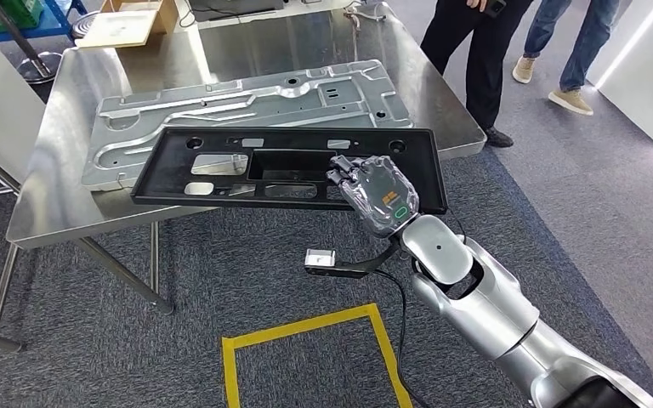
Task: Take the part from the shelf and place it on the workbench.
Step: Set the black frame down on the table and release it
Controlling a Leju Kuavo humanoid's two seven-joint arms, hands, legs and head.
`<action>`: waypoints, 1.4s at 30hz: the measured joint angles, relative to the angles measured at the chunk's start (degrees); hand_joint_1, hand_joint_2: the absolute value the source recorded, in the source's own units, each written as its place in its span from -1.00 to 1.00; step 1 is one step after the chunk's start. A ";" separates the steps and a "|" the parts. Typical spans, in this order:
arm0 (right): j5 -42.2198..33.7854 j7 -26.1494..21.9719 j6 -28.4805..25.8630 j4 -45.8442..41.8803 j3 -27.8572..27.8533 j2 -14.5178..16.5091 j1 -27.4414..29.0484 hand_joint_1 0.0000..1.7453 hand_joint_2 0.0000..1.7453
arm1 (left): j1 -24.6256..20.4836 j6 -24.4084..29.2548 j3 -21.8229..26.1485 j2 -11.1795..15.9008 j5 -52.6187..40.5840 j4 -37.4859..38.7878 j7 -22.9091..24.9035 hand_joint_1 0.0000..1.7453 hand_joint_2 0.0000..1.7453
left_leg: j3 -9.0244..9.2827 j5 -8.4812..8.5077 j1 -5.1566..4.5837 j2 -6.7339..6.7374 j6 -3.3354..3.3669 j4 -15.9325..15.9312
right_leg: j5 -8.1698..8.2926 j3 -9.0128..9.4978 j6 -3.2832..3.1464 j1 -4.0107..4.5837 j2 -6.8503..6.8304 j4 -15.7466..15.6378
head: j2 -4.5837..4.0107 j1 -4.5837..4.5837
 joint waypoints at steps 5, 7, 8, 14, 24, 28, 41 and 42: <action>0.02 -0.02 -0.02 0.02 0.00 0.00 -0.07 0.94 1.00 | -0.03 0.02 -0.31 0.09 0.04 0.02 -0.04 -1.00 1.00 | 1.65 0.99 0.45 0.23 1.03 -2.46 | -0.05 0.60 0.53 -0.07 -0.03 -0.39 | 0.00 0.01; 0.03 0.01 -0.03 0.08 0.00 -0.02 -0.26 0.94 1.00 | -0.07 0.04 -0.37 0.05 0.10 0.03 -0.09 -1.00 1.00 | 2.81 1.67 1.01 0.55 1.05 -4.09 | -2.38 -1.41 1.13 -0.36 0.07 3.97 | 0.00 0.02; 0.03 0.02 -0.04 0.14 0.00 -0.02 -0.32 0.94 1.00 | -0.09 0.04 -0.39 0.03 0.13 0.03 -0.11 -1.00 1.00 | 3.01 1.67 1.21 0.66 0.99 -4.28 | -3.94 -3.34 1.57 -0.69 0.12 7.53 | 0.00 0.02; 0.04 -0.03 -0.04 0.53 0.03 -0.03 0.00 0.94 1.00 | -0.05 0.06 -0.49 0.05 0.20 0.09 -0.13 -1.00 1.00 | 3.24 -0.59 3.27 0.66 -2.17 -2.17 | 0.81 -2.34 4.94 -3.26 -0.37 3.15 | 0.00 0.04; 0.03 -0.05 0.02 0.81 0.11 0.15 -0.17 0.94 1.00 | -0.32 0.15 -0.51 -0.01 0.43 0.26 -0.21 -1.00 1.00 | -4.48 -8.35 2.17 0.16 -2.15 13.91 | -1.62 -0.23 -0.68 -1.27 0.82 1.81 | 0.00 -0.06; -0.03 -0.13 0.07 0.94 0.22 0.19 -0.04 0.94 1.00 | 0.03 0.20 -0.53 -0.02 0.56 0.27 -0.28 -1.00 1.00 | -7.27 -3.10 -0.46 -0.50 1.45 13.10 | -2.93 1.68 -1.83 0.85 1.28 1.79 | 0.00 -0.05; -0.78 -0.68 0.16 1.25 0.40 0.26 -0.51 0.94 1.00 | -0.03 0.09 -0.69 -0.01 1.14 0.37 -0.52 -1.00 1.00 | 0.49 0.26 -1.45 -0.93 3.91 -0.22 | -7.03 -6.32 1.59 -0.26 0.68 14.74 | 0.00 -0.03; -0.86 -0.76 0.19 1.34 0.46 0.26 -0.47 0.94 1.00 | 0.01 0.09 -0.72 -0.07 1.14 0.37 -0.52 -1.00 1.00 | 0.93 -0.14 -1.30 -0.93 3.70 -0.15 | -5.36 -6.39 1.79 -0.47 0.57 13.41 | 0.00 -0.03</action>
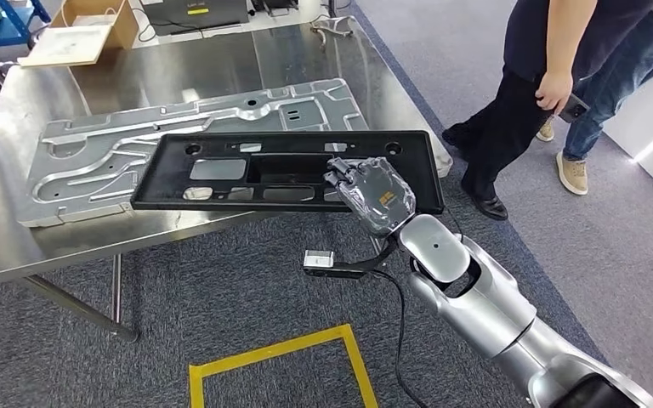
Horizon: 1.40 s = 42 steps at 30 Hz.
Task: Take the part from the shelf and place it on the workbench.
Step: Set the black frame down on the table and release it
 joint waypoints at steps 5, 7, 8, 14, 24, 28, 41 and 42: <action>-0.50 -0.21 0.20 0.20 0.09 0.02 -0.33 0.94 1.00 | -0.10 0.01 -0.09 -0.12 0.02 0.01 -0.03 -1.00 1.00 | 1.62 -2.01 0.28 0.16 -1.64 0.39 | 6.89 4.63 -0.83 0.24 -0.89 -13.60 | 0.00 -0.01; -0.84 -0.46 0.44 0.26 0.14 0.02 -0.43 0.94 1.00 | -0.20 0.04 -0.12 -0.20 0.05 0.00 -0.07 -1.00 1.00 | 2.06 -2.29 0.24 0.26 -2.38 0.71 | 6.60 5.26 -1.90 0.34 -0.77 -13.97 | 0.00 -0.01; -1.03 -0.58 0.55 0.27 0.16 0.02 -0.48 0.94 1.00 | -0.20 0.08 -0.14 -0.24 0.09 0.00 -0.08 -1.00 1.00 | 2.21 -2.45 0.33 0.28 -2.64 1.42 | 6.59 5.82 -2.33 0.27 -0.73 -14.20 | 0.00 0.01; -2.13 -1.19 1.09 0.55 0.34 0.20 -0.96 0.94 1.00 | -0.25 0.13 -0.16 -0.35 1.05 0.00 -0.28 -1.00 1.00 | -6.93 -7.88 0.85 0.22 -3.92 15.83 | 5.29 7.67 -3.37 0.13 -0.42 -14.40 | 0.00 -0.01; -2.43 -1.32 1.34 0.95 0.80 0.24 -1.21 0.94 1.00 | -0.02 0.07 -0.16 -0.50 1.23 0.00 -0.37 -1.00 1.00 | -4.33 1.85 1.01 -0.43 -2.19 1.99 | 2.24 8.40 -0.52 -0.07 -0.33 -12.30 | 0.00 -0.01; -2.92 -1.53 1.50 1.08 0.91 0.24 -1.33 0.94 1.00 | -0.16 -0.06 -0.16 -0.52 1.58 0.00 -0.62 -1.00 1.00 | -4.09 1.79 0.80 -1.37 -1.31 1.81 | -3.21 1.88 -0.19 -0.01 -0.43 -0.01 | 0.00 0.00; -3.41 -1.79 1.73 1.50 1.09 0.20 -1.96 0.94 1.00 | -0.11 -0.38 -0.18 -0.95 2.23 -0.07 -1.14 -1.00 1.00 | -5.54 -1.14 0.05 -2.99 -2.73 5.60 | 6.04 8.54 -3.81 0.74 -0.31 -16.23 | 0.00 -0.01; -3.44 -1.80 1.73 1.51 1.09 0.20 -1.97 0.94 1.00 | -0.18 -0.31 -0.19 -0.97 2.23 -0.07 -1.18 -1.00 1.00 | -7.20 -2.83 0.14 -1.74 -3.14 8.91 | 5.98 8.78 -3.86 0.74 -0.92 -16.44 | 0.00 -0.01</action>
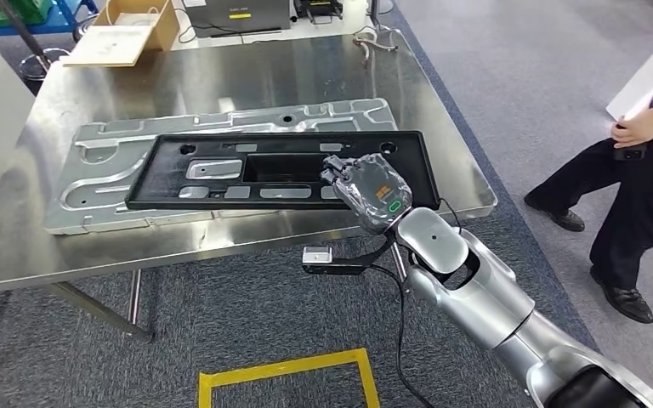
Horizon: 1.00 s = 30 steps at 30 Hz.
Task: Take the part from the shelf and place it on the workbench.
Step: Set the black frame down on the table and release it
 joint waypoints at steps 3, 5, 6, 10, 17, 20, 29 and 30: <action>-0.04 -0.01 0.02 0.11 0.01 0.00 0.21 0.94 1.00 | -0.03 0.11 0.00 0.06 0.00 0.00 -0.01 -1.00 1.00 | -3.61 -1.78 0.88 1.32 -1.17 6.67 | -0.51 0.10 0.38 -0.33 -1.95 0.35 | 0.00 -0.01; -0.04 -0.01 0.02 0.18 0.02 0.00 0.32 0.94 1.00 | 0.10 0.15 0.00 0.10 0.00 0.00 -0.01 -1.00 1.00 | -1.23 1.63 1.50 2.38 -2.00 1.72 | -1.20 0.08 1.05 -0.81 -3.19 1.20 | 0.00 -0.01; -0.04 -0.01 0.02 0.18 0.02 0.00 0.31 0.94 1.00 | 0.08 0.18 0.00 0.10 0.00 0.00 -0.01 -1.00 1.00 | 0.55 3.09 1.56 3.39 -2.29 -1.78 | -1.66 0.02 1.53 -0.92 -3.74 1.78 | 0.00 -0.02; -0.05 -0.02 0.07 0.17 0.02 0.01 0.13 0.94 1.00 | -0.03 0.25 0.00 0.13 0.03 0.00 -0.11 -1.00 1.00 | 2.56 4.41 1.36 3.54 -0.58 -6.43 | -2.65 -0.03 2.98 -0.65 -5.47 3.13 | 0.00 0.02; -0.09 0.01 -0.03 0.32 0.02 -0.15 0.16 0.94 1.00 | -0.06 0.33 -0.24 0.15 0.01 0.00 -0.18 -1.00 1.00 | 2.38 4.83 0.99 0.94 1.51 -6.59 | -10.19 -7.02 3.56 -1.09 -0.08 17.73 | 0.00 0.01; -0.08 -0.01 -0.07 0.46 0.02 -0.17 0.44 0.94 1.00 | -0.07 0.35 -0.40 0.14 0.00 0.00 -0.18 -1.00 1.00 | 2.50 4.84 0.41 -0.16 1.63 -6.59 | -6.94 -6.56 2.22 -0.42 0.30 15.51 | 0.00 0.02; 0.21 0.25 -0.22 0.61 0.02 -0.22 -0.05 0.94 1.00 | -0.10 0.14 -1.23 0.08 0.02 0.00 -0.18 -1.00 1.00 | 2.64 4.85 0.06 -0.55 1.54 -7.06 | -1.79 -1.02 1.96 0.86 0.83 2.74 | 0.00 0.01; 0.24 0.25 -0.22 0.62 0.02 -0.22 -0.03 0.94 1.00 | -0.10 0.12 -1.27 0.09 0.03 0.00 -0.18 -1.00 1.00 | 2.69 4.89 0.07 -0.55 1.41 -7.15 | -1.78 -1.03 1.73 0.88 0.84 2.75 | 0.00 0.01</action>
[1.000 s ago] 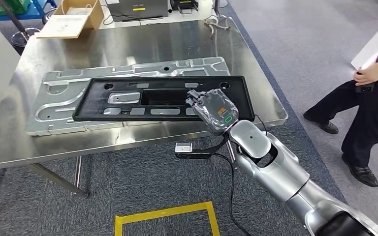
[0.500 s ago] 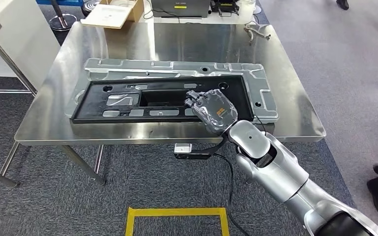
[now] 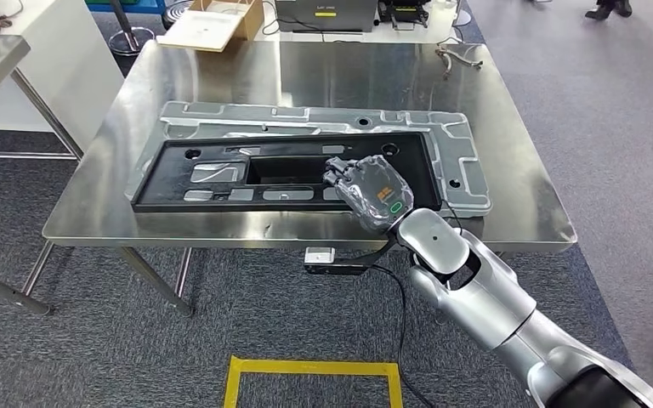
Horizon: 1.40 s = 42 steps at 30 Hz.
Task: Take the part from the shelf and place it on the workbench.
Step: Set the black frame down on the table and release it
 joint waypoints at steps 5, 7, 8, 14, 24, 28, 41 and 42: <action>0.03 0.08 0.00 0.03 0.00 0.00 0.05 0.94 1.00 | 0.02 0.04 -0.03 0.20 0.01 0.00 0.00 -1.00 1.00 | 0.13 0.16 -0.05 -0.01 -0.21 -0.25 | 0.08 -0.03 -0.23 -0.07 -0.01 0.00 | 0.00 0.01; 0.03 0.09 0.00 0.05 0.00 0.00 0.10 0.94 1.00 | 0.03 0.04 -0.04 0.32 0.01 0.00 0.00 -1.00 1.00 | 0.10 0.12 -0.12 -0.02 -0.09 -0.17 | 0.09 -0.04 -0.21 -0.15 -0.02 -0.01 | 0.00 0.01; 0.03 0.09 0.00 0.06 0.00 0.00 0.12 0.94 1.00 | 0.03 0.05 -0.04 0.38 0.01 0.00 0.00 -1.00 1.00 | 0.10 0.11 -0.14 -0.02 -0.06 -0.17 | 0.10 -0.04 -0.20 -0.18 -0.02 -0.01 | 0.00 0.01; 0.05 0.16 -0.08 0.02 0.00 -0.02 0.13 0.94 1.00 | 0.00 0.06 -0.04 0.38 0.03 0.00 0.00 -1.00 1.00 | 1.37 1.10 0.67 0.22 0.58 -2.45 | -3.42 -2.31 1.06 -0.49 -0.08 5.30 | 0.00 0.02; 0.05 0.30 -0.13 0.33 0.00 -0.09 0.62 0.94 1.00 | 0.03 -0.03 -0.07 0.46 0.06 0.00 -0.01 -1.00 1.00 | 1.18 -0.31 1.53 -0.14 -2.15 -1.11 | -0.82 0.35 2.08 -2.43 0.51 0.23 | 0.00 0.01; 0.07 0.32 -0.14 0.32 0.00 -0.14 0.64 0.94 1.00 | 0.09 -0.03 -0.08 0.46 0.05 0.00 -0.01 -1.00 1.00 | 0.59 -1.77 1.81 0.70 -3.35 0.96 | -0.93 1.17 -0.14 -2.34 0.17 -0.23 | 0.00 0.00; 0.08 0.30 -0.18 0.51 0.00 -0.15 0.89 0.94 1.00 | 0.06 -0.01 -0.09 0.63 0.05 0.02 -0.01 -1.00 1.00 | -0.35 0.79 0.02 2.40 0.06 -0.59 | -4.38 5.44 0.17 -0.71 -0.94 -0.15 | 0.00 0.00; 0.09 0.28 -0.19 0.50 0.00 -0.15 0.90 0.94 1.00 | 0.13 -0.01 -0.09 0.63 0.04 0.02 -0.01 -1.00 1.00 | 0.21 0.62 0.13 2.28 0.36 -1.00 | -4.43 5.41 0.47 -0.77 -0.94 0.62 | 0.00 0.01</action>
